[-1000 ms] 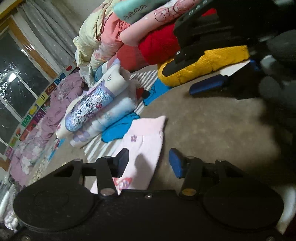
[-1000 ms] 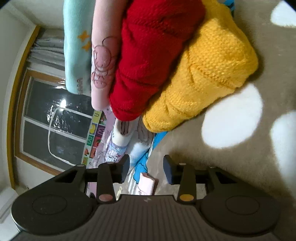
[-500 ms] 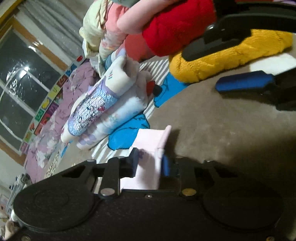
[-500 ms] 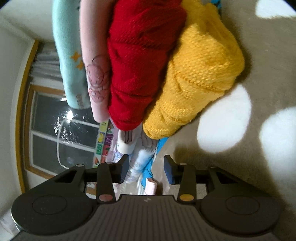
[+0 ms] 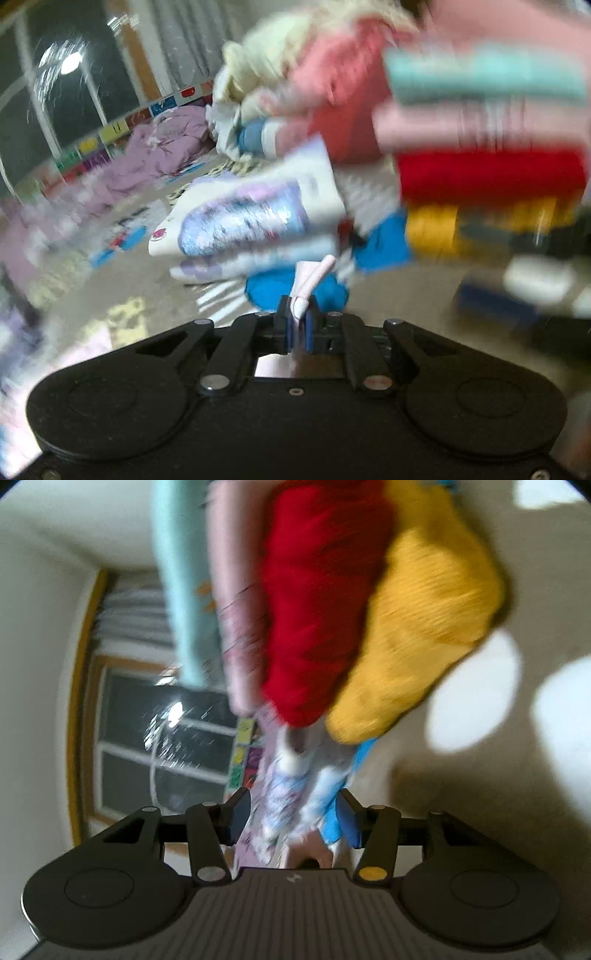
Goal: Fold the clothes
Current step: 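Lift the pink sleeve with the left gripper and carry it over the garment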
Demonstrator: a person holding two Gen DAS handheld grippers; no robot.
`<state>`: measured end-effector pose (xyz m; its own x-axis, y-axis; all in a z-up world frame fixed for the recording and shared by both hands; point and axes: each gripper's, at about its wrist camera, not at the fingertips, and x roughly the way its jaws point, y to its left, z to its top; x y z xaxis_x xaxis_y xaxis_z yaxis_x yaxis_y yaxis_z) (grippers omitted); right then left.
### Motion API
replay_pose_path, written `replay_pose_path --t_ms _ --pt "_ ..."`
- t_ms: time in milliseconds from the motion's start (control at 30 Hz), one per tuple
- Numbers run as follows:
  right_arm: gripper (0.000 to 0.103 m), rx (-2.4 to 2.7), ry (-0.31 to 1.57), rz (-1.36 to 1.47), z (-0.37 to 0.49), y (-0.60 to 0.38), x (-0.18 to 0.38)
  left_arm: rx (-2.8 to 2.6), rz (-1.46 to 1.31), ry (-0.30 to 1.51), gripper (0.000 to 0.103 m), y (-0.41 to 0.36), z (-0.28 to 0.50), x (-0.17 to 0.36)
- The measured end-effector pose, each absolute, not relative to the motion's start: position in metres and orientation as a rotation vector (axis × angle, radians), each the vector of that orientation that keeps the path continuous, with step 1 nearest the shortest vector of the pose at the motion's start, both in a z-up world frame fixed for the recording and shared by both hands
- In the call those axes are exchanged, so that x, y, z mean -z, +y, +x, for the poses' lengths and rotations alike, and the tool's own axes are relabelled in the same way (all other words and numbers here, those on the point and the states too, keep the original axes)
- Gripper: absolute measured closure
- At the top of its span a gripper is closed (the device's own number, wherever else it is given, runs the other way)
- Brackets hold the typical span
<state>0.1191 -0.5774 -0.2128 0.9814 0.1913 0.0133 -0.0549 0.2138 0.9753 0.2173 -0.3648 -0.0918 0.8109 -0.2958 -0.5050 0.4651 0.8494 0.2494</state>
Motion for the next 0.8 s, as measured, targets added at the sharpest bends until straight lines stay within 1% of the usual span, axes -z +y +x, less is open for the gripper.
replay_pose_path --t_ms 67,100,133,233,400,567,733,800 --pt "0.05 -0.234 0.129 1.284 0.12 -0.565 0.202 0.417 0.3 0.466 0.098 -0.339 0.217 0.073" --pt "0.048 -0.254 0.134 1.258 0.118 -0.56 0.198 0.426 0.255 0.463 0.098 -0.325 0.218 0.063" --pt "0.041 -0.27 0.141 1.229 0.118 -0.554 0.194 0.436 0.206 0.459 0.098 -0.311 0.218 0.055" --pt "0.035 -0.3 0.189 1.108 0.124 -0.527 0.178 0.451 0.094 0.443 0.098 -0.267 0.219 0.034" --pt "0.034 -0.377 0.305 0.882 0.136 -0.461 0.154 0.45 -0.098 0.439 0.098 -0.198 0.222 0.014" --pt "0.034 -0.394 0.39 0.563 0.124 -0.383 0.136 0.422 -0.179 0.429 0.098 -0.155 0.218 0.003" --pt "0.035 -0.38 0.47 0.231 0.11 -0.312 0.139 0.389 -0.208 0.4 0.098 -0.119 0.206 -0.007" --pt "0.035 -0.357 0.497 0.165 0.106 -0.301 0.143 0.378 -0.228 0.392 0.098 -0.103 0.203 -0.01"
